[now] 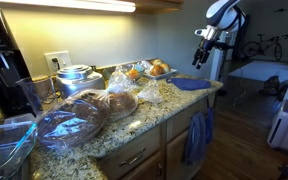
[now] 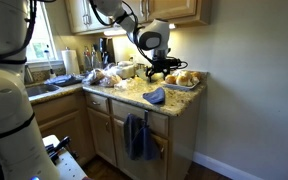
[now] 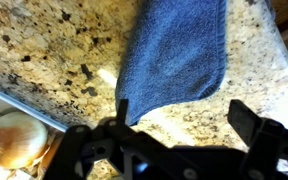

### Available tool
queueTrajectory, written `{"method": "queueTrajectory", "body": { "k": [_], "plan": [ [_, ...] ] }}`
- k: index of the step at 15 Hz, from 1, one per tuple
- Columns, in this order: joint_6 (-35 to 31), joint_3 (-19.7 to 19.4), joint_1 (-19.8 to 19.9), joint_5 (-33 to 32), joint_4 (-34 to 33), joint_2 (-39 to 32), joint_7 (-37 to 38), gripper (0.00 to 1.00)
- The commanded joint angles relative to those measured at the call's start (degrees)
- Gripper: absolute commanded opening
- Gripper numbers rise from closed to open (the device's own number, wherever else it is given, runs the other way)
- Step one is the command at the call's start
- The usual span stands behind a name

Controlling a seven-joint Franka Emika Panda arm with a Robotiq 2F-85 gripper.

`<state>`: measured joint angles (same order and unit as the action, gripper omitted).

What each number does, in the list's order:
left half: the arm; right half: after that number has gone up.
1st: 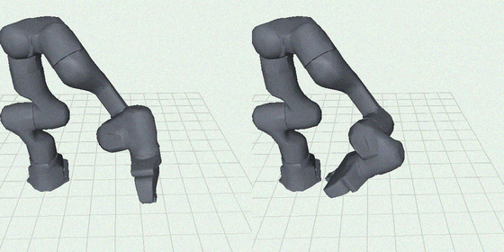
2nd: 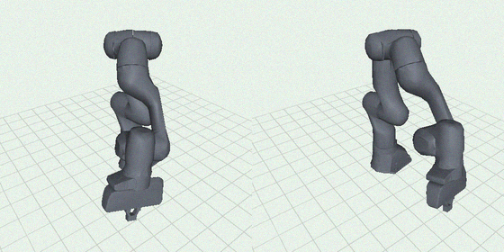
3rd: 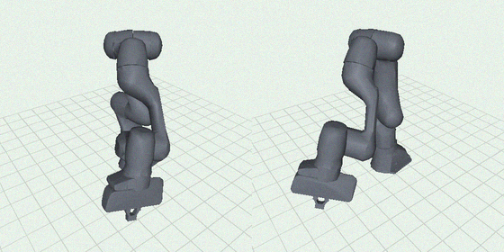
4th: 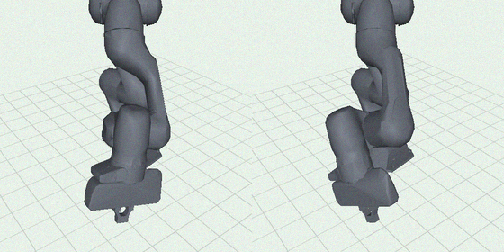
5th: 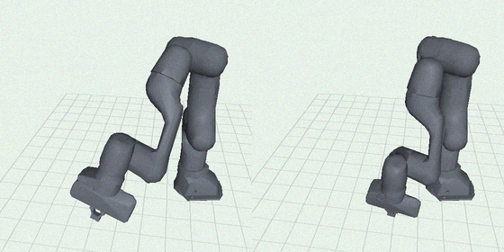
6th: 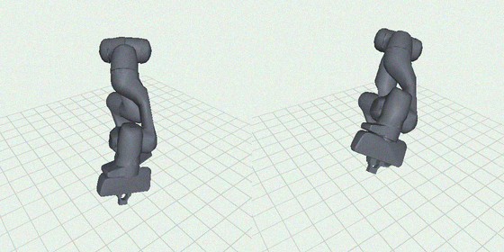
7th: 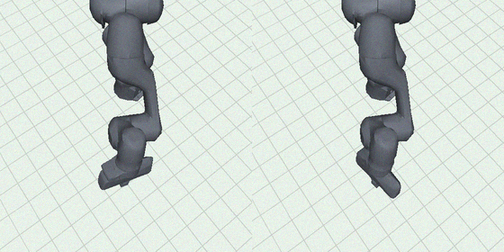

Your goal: Remove the blue cloth from the countertop and hang it on the drawer

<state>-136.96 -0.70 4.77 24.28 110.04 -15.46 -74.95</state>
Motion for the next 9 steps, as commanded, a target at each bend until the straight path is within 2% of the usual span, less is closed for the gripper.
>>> {"method": "queueTrajectory", "body": {
  "k": [1, 9],
  "plan": [
    [-0.7, 2.4, 1.8, 0.1, -3.8, -4.3, -1.2, 1.00],
    [-0.4, 6.4, 4.2, -0.8, -14.6, -14.8, -2.6, 1.00]
  ]
}}
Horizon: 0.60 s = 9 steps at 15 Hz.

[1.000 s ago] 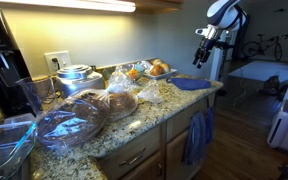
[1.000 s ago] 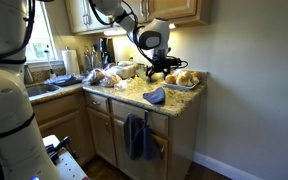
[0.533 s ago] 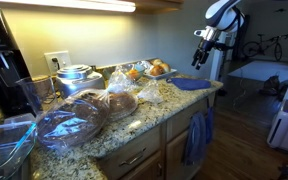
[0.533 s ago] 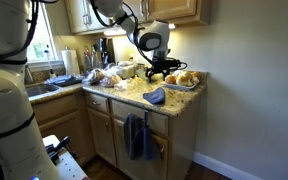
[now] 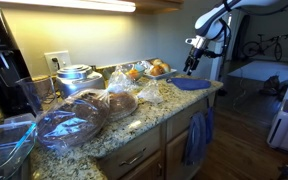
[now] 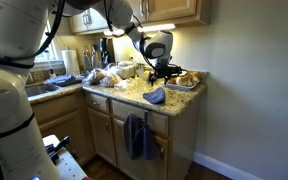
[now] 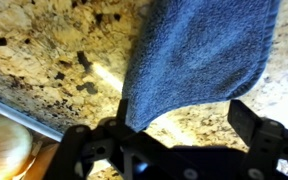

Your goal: Remove the blue cloth from the countertop and hang it on the drawer

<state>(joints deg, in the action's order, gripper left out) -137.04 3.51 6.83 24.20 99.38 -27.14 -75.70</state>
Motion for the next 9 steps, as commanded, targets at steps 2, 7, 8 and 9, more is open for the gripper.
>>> {"method": "queueTrajectory", "body": {
  "k": [2, 7, 8, 9],
  "plan": [
    [-0.4, 3.0, 2.9, -0.8, -6.3, -5.2, -2.6, 1.00],
    [-0.1, 4.9, 4.2, -0.8, -11.4, -9.6, -3.6, 1.00],
    [0.1, 5.3, 4.5, -0.7, -12.3, -10.3, -3.9, 1.00],
    [0.3, 5.5, 4.5, -0.9, -13.1, -11.2, -3.9, 1.00]
  ]
}}
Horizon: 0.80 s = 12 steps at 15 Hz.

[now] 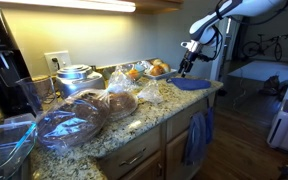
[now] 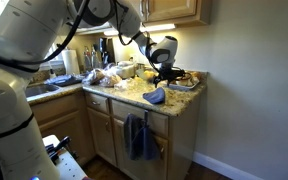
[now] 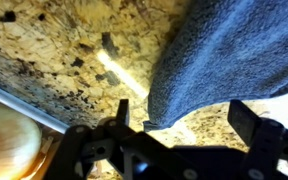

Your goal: Remove the blue cloth from the countertop and hang it on the drawer

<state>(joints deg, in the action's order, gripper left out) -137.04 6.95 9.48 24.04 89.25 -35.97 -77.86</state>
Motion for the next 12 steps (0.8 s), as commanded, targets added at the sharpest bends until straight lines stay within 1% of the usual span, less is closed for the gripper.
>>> {"method": "queueTrajectory", "body": {
  "k": [1, 7, 8, 9, 12],
  "plan": [
    [0.7, 2.4, 2.1, -0.8, -3.7, -3.2, -1.7, 1.00],
    [1.5, 3.7, 2.7, -1.0, -6.4, -6.6, -2.0, 1.00],
    [1.4, 4.0, 2.9, -1.0, -6.4, -6.7, -2.2, 0.75],
    [1.3, 4.2, 3.0, -1.0, -6.6, -6.8, -2.5, 0.74],
    [1.3, 4.7, 3.2, -0.8, -6.7, -6.9, -3.2, 0.54]
  ]
}}
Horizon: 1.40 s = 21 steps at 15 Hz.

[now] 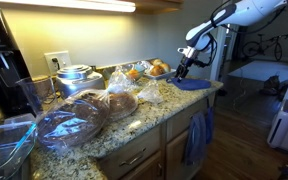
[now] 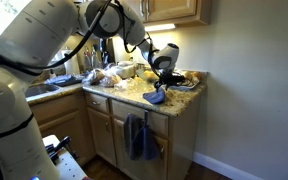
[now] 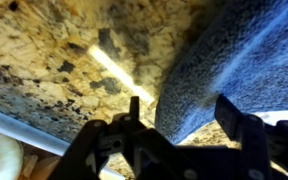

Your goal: Remove the blue cloth from the countertop and hang it on the drawer

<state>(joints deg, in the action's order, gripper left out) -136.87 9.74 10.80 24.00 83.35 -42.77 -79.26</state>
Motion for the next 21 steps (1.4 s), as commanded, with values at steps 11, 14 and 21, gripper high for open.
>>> {"method": "queueTrajectory", "body": {
  "k": [11, 14, 21],
  "plan": [
    [0.9, 3.1, 3.5, 0.0, 1.7, 1.9, -2.9, 0.05],
    [0.9, 2.5, 3.4, 0.0, 5.0, 5.4, -1.2, 0.10],
    [5.0, 0.3, 3.4, 0.1, 15.3, 16.9, 0.4, 0.09]
  ]
}}
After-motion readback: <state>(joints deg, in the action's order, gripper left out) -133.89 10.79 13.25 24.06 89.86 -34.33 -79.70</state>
